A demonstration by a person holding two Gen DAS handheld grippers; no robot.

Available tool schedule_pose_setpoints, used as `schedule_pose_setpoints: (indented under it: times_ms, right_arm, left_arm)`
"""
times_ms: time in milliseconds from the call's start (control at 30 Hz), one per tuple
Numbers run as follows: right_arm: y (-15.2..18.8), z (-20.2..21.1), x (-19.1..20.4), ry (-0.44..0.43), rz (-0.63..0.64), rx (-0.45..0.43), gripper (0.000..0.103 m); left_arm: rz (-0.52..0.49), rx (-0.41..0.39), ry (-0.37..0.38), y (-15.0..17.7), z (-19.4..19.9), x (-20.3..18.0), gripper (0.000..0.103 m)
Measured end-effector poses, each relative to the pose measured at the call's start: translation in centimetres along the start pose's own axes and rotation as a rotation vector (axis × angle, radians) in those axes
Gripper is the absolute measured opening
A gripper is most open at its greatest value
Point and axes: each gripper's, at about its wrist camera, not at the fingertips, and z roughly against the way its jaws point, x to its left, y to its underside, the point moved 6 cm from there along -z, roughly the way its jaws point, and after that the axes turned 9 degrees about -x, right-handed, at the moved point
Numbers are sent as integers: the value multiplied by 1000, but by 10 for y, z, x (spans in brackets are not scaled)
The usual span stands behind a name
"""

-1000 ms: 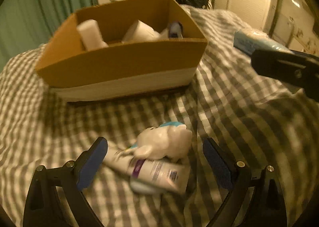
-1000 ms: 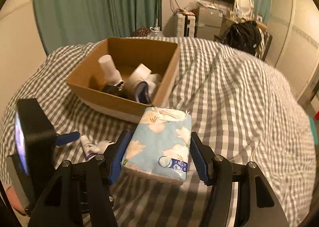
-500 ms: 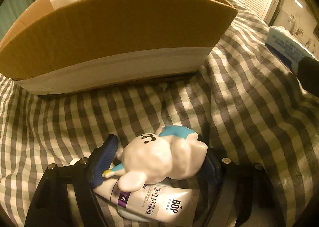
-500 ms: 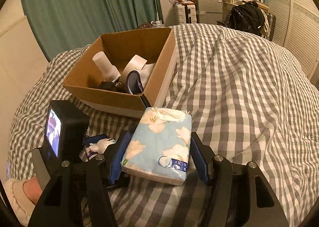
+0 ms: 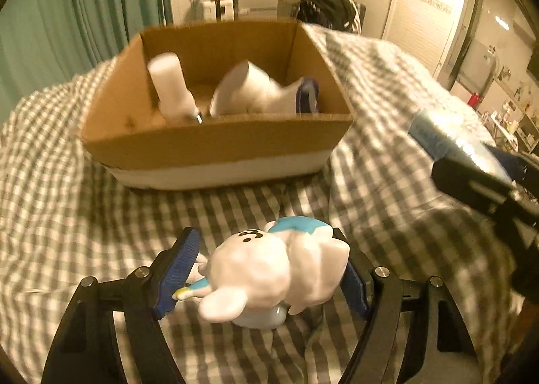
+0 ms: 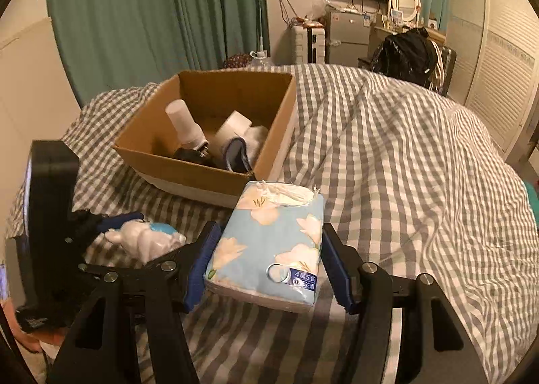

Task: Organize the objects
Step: 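Lower the plush toy and tissue pack into the box and open both grippers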

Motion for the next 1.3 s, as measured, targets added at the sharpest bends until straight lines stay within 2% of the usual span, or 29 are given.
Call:
schedule_pose_setpoints:
  times_ms: [267, 467, 667, 833, 1000, 1300]
  right_arm:
    - [-28, 35, 15, -4, 17, -80, 60]
    - [-63, 55, 26, -19, 33, -149, 60]
    - [-103, 48, 37, -51, 41, -190, 60]
    - [-134, 22, 42, -55, 45, -200, 60]
    - [-162, -23, 35, -48, 20, -188, 60]
    - [-162, -118, 25, -76, -9, -85, 59]
  left_arm:
    - [9, -123, -24, -26, 57, 18, 79]
    - [18, -225, -45, -71, 88, 41, 79]
    - [14, -305, -84, -113, 98, 60, 79]
    - [7, -328, -105, -140, 81, 74, 79]
    - [-5, -306, -114, -151, 40, 83, 79]
    - [-33, -225, -67, -140, -46, 85, 79]
